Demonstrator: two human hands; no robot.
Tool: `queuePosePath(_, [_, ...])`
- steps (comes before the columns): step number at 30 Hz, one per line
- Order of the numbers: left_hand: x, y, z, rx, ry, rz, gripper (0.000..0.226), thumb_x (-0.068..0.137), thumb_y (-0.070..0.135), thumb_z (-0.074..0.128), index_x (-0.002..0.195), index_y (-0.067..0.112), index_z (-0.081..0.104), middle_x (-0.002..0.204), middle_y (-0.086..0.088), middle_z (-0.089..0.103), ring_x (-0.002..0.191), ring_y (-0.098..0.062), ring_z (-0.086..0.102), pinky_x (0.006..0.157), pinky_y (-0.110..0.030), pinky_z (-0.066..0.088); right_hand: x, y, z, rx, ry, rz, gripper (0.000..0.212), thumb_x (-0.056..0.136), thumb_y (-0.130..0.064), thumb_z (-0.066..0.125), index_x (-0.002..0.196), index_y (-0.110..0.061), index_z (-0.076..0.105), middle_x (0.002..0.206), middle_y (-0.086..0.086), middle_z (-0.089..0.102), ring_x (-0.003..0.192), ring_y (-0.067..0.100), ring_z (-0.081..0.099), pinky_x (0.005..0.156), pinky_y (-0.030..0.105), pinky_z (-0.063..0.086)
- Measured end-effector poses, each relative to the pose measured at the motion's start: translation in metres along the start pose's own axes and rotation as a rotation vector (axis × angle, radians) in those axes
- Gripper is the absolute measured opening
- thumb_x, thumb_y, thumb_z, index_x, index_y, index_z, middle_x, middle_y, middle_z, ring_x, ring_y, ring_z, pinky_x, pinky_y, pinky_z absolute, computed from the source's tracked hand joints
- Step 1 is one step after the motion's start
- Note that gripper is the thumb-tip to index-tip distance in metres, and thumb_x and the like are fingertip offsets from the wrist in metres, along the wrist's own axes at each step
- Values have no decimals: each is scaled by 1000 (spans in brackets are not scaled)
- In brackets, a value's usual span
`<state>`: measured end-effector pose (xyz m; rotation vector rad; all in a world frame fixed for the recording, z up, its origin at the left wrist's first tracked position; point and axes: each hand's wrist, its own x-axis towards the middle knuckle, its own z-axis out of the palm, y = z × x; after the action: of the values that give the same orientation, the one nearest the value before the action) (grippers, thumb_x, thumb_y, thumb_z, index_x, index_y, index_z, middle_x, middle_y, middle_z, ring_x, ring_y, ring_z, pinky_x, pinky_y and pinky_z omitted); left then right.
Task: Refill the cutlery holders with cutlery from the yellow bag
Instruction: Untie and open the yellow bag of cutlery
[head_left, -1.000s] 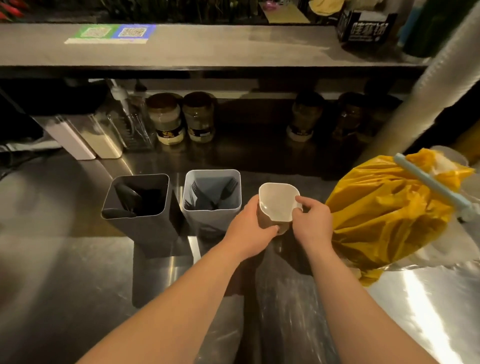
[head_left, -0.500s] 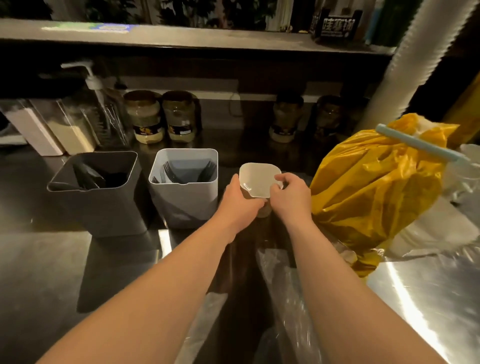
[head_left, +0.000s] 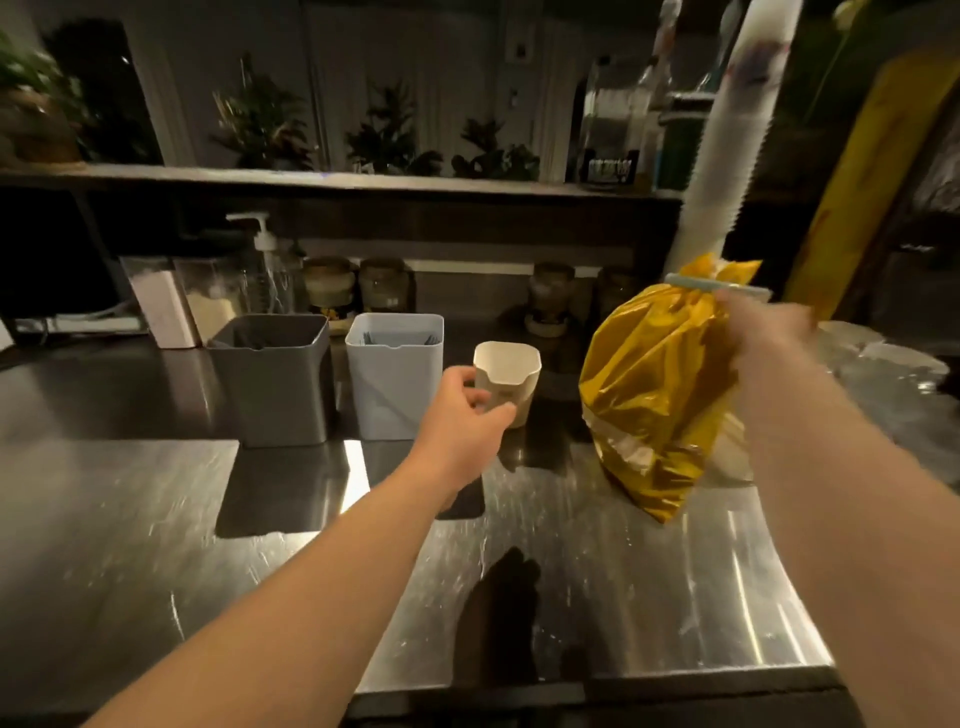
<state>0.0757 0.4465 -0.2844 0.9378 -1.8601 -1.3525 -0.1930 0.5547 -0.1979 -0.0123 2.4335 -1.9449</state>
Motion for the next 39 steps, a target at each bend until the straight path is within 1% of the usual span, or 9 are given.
queuePosePath(2, [-10,5,-1,-6,-8,4,51,97,23,66,139,25,39,121,6,58,108,-15,60,92,-35,56,-3,9,1,26,-118,-54,54,85,-39,78,129,-13,61,124,8,66,107,29,64,87,39,52])
queuePosePath(8, [-32,36,-2,-48,-18,53,31,97,21,65,124,24,52,106,4,65,101,-18,64,94,-43,58,-66,12,1,-40,-53,-490,10,94,-19,63,101,-23,69,98,0,68,93,20,63,80,38,57])
queuePosePath(12, [-43,58,-3,-42,-9,150,34,96,21,66,128,26,53,110,7,62,98,-12,60,83,-34,59,-127,23,-15,21,-100,-704,17,93,0,57,95,-14,67,85,-2,63,79,13,57,68,24,46])
queuePosePath(16, [-55,61,-1,76,21,325,48,95,25,70,136,32,47,125,12,53,111,-11,54,92,-33,55,-178,37,-29,242,-243,-692,17,99,-5,55,99,-20,62,86,-10,61,83,9,59,71,21,50])
queuePosePath(23, [-77,45,-47,-159,-44,281,55,97,19,67,139,41,40,123,14,55,117,-14,56,89,-26,51,-217,50,-24,488,-583,-800,25,99,-5,57,94,-30,61,87,-7,63,78,2,62,67,17,53])
queuePosePath(28, [-75,43,-68,109,277,433,39,87,39,76,119,38,53,108,18,58,97,-4,58,72,-11,45,-206,30,-1,258,-645,-907,28,92,4,61,103,-21,64,91,-5,66,85,12,65,73,27,57])
queuePosePath(33, [-62,40,-84,171,324,490,25,95,24,69,115,33,56,102,15,63,93,-8,61,84,-32,58,-205,18,-6,159,-702,-1028,22,97,-36,58,110,-21,68,87,-11,67,79,3,63,62,15,50])
queuePosePath(36, [-60,35,-81,256,462,589,44,92,17,72,126,27,46,105,10,59,97,-16,61,86,-47,58,-203,16,4,121,-578,-1105,20,102,-27,54,100,-17,71,69,-14,58,61,4,53,47,15,36])
queuePosePath(39, [-63,36,-63,475,663,871,61,86,12,74,136,16,39,128,-13,52,118,-29,53,98,-47,51,-211,18,11,142,-446,-1131,23,103,-23,54,95,-8,71,63,-16,52,59,2,54,46,12,36])
